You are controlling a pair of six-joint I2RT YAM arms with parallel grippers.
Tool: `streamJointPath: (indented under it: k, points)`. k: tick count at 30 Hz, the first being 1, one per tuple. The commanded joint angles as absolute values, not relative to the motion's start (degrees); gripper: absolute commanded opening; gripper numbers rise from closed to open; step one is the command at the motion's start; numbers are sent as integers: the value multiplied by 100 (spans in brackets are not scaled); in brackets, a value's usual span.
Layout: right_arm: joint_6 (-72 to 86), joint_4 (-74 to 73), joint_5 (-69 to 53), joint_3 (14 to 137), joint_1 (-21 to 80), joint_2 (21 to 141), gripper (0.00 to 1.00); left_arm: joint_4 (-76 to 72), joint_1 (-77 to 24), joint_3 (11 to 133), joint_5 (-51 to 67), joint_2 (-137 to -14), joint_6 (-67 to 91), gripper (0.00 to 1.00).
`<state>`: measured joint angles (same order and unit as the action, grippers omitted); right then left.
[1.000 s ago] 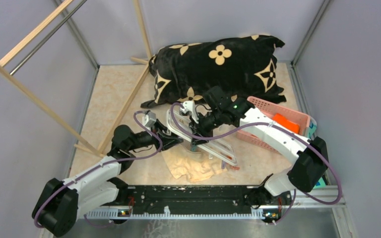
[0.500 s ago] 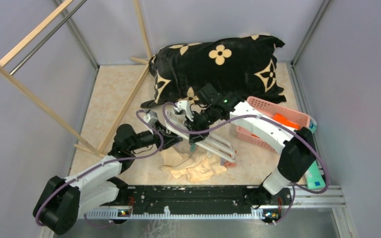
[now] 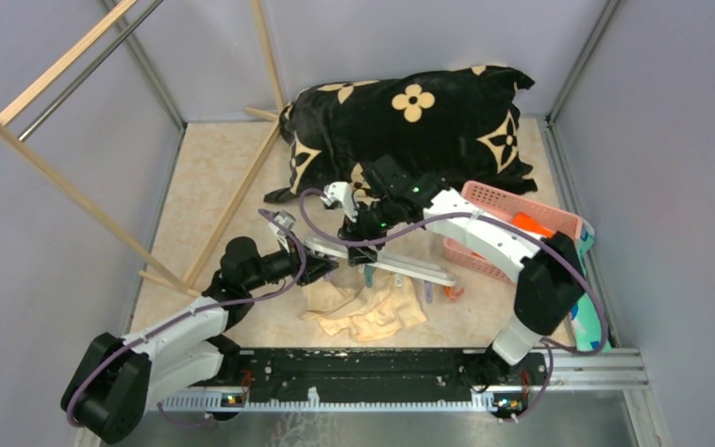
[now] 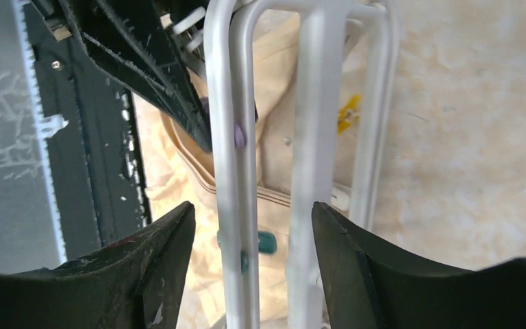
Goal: Clip the underwear to the hanger
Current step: Open the clamp at the hanger.
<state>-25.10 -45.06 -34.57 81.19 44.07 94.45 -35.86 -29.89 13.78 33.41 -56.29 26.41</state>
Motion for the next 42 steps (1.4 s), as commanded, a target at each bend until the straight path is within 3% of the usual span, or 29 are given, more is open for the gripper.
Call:
streamJointPath:
  k: [1, 7, 12, 16, 29, 42]
  points:
    - [-1836, -3192, -2504, 7530, 4378, 8342, 64, -3444, -3008, 1450, 2975, -5450, 2875, 0]
    - [-820, -1907, -2228, 6136, 4514, 6887, 64, -3414, -3006, 1393, 2621, -5383, 2945, 0]
    - [-1003, -1635, -2183, 5601, 5661, 6534, 62, -3589, -2997, 1414, 2344, -5593, 3131, 0]
    - [-1360, -1206, -2279, 5141, 6114, 6758, 55, -3951, -2993, 1280, 2374, -5579, 3145, 0]
    - [-2686, -1028, -2609, 5693, 6349, 8396, 60, -4983, -2993, 567, 2005, -5374, 3164, 0]
    - [-3027, -1265, -2484, 6251, 6446, 9704, 56, -5022, -2993, 131, 1723, -4508, 3148, 0]
